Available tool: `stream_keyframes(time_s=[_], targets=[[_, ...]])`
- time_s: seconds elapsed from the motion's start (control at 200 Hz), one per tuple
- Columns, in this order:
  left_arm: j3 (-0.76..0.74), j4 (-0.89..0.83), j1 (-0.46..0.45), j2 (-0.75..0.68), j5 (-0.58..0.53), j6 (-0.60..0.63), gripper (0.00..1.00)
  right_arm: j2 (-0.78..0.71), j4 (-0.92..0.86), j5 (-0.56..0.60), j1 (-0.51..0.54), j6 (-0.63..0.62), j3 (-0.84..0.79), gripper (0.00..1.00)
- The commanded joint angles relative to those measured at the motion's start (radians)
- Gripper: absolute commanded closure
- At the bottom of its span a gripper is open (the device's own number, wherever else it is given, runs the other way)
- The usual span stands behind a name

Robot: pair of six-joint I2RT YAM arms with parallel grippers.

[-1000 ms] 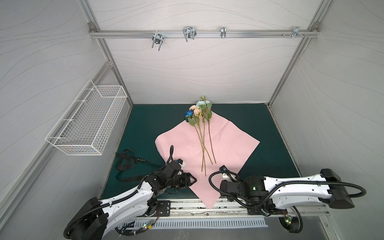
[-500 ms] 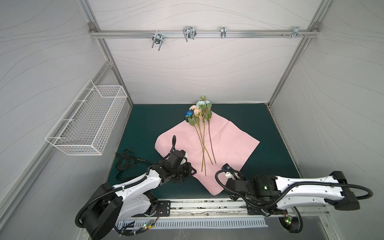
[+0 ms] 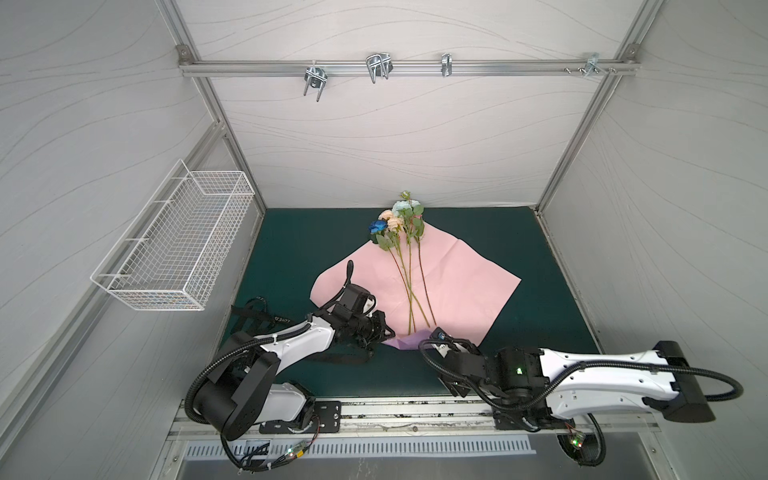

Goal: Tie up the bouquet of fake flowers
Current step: 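Lift the near paper corner with both grippers and fold it up over the stems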

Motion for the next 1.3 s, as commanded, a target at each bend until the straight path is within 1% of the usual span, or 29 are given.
stream_keyframes(time_s=[0.0, 0.185, 0.345, 0.4, 0.47, 0.535, 0.58, 0.65, 0.7, 0.74, 0.78, 0.84, 0.92, 0.995, 1.06, 1.15, 1.295], targets=[[0.051, -0.014, 0.013, -0.006, 0.029, 0.026, 0.99, -0.010, 0.095, -0.041, -0.076, -0.094, 0.001, 0.28], [0.048, -0.023, 0.015, -0.014, 0.027, 0.027, 0.99, -0.036, 0.150, -0.101, -0.174, -0.172, 0.003, 0.28], [0.033, -0.012, 0.015, -0.017, 0.023, 0.012, 0.99, -0.035, 0.186, -0.160, -0.211, -0.233, 0.002, 0.27], [0.027, -0.009, 0.015, -0.020, 0.023, 0.007, 0.99, -0.029, 0.210, -0.190, -0.222, -0.254, -0.003, 0.28], [0.022, -0.011, 0.015, -0.027, 0.023, 0.006, 0.99, -0.011, 0.239, -0.219, -0.233, -0.280, -0.010, 0.31], [0.022, -0.014, 0.016, -0.031, 0.019, 0.004, 0.98, 0.011, 0.263, -0.245, -0.256, -0.305, -0.008, 0.38], [0.023, -0.021, 0.015, -0.032, 0.020, 0.004, 0.97, 0.032, 0.274, -0.249, -0.274, -0.312, -0.001, 0.45], [0.025, -0.036, 0.015, -0.039, 0.017, 0.005, 0.94, 0.063, 0.291, -0.277, -0.317, -0.330, 0.014, 0.62], [0.022, -0.043, 0.016, -0.052, 0.008, 0.001, 0.91, 0.091, 0.301, -0.296, -0.344, -0.340, 0.029, 0.78], [0.022, -0.054, 0.016, -0.063, 0.002, 0.001, 0.88, 0.112, 0.306, -0.306, -0.364, -0.349, 0.041, 0.86], [0.023, -0.071, 0.017, -0.079, -0.011, 0.003, 0.84, 0.134, 0.309, -0.306, -0.381, -0.356, 0.055, 0.89], [0.027, -0.108, 0.018, -0.102, -0.037, 0.009, 0.77, 0.166, 0.315, -0.319, -0.402, -0.371, 0.075, 0.95], [0.033, -0.166, 0.021, -0.137, -0.076, 0.021, 0.66, 0.201, 0.329, -0.323, -0.418, -0.398, 0.097, 0.96], [0.044, -0.234, 0.023, -0.168, -0.123, 0.044, 0.60, 0.228, 0.340, -0.332, -0.434, -0.419, 0.118, 0.96], [0.057, -0.304, 0.023, -0.197, -0.172, 0.076, 0.58, 0.250, 0.347, -0.347, -0.447, -0.440, 0.139, 0.96], [0.083, -0.399, 0.023, -0.240, -0.254, 0.122, 0.58, 0.286, 0.351, -0.366, -0.465, -0.469, 0.167, 0.96], [0.121, -0.471, 0.023, -0.321, -0.338, 0.226, 0.55, 0.358, 0.337, -0.387, -0.505, -0.493, 0.207, 0.96]])
